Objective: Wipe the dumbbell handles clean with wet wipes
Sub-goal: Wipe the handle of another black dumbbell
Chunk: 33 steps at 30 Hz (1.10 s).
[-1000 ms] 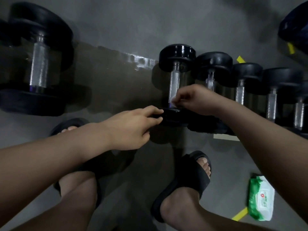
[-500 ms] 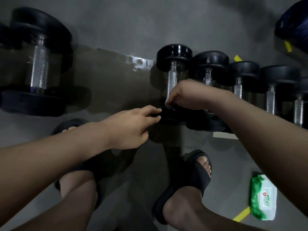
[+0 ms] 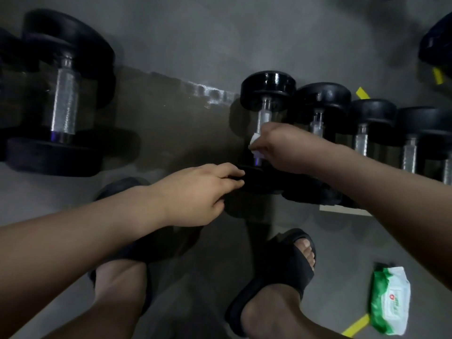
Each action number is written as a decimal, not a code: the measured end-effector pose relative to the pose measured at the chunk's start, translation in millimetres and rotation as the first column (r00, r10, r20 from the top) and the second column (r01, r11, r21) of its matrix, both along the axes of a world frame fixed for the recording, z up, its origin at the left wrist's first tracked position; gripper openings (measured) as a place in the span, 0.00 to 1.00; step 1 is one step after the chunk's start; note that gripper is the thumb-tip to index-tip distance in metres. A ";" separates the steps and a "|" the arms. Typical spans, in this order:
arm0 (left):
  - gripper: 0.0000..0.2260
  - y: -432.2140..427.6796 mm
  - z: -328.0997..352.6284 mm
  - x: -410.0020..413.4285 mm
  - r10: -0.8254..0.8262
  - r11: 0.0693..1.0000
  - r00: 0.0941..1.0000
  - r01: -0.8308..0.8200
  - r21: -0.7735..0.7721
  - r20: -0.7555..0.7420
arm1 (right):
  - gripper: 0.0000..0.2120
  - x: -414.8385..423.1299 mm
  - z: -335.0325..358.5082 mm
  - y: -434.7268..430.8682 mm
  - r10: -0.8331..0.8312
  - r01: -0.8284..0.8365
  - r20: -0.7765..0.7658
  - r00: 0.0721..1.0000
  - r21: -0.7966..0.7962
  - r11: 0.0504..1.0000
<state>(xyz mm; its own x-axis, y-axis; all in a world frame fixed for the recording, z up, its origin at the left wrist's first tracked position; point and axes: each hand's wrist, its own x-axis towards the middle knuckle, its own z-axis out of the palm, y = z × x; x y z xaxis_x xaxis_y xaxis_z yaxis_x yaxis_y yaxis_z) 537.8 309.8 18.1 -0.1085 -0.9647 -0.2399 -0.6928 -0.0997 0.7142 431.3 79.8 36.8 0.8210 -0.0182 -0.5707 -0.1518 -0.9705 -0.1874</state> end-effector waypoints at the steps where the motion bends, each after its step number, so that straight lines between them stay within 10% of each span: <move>1: 0.25 -2.0 0.5 0.9 0.005 1.000 1.000 -0.005 -0.005 -0.003 | 0.07 6.7 -1.8 -5.0 -0.002 0.002 -0.001 1.000 -0.018 1.000; 20: 0.21 -11.8 5.8 8.3 0.026 1.000 0.999 -0.026 0.004 -0.029 | 0.13 -2.7 -2.9 -8.5 0.036 0.032 0.270 0.962 -0.242 0.970; 33: 0.29 -2.1 1.7 0.8 -0.066 0.997 0.996 0.068 0.040 -0.057 | 0.29 17.1 -1.7 -17.6 0.218 -0.193 -0.003 0.976 -0.475 0.859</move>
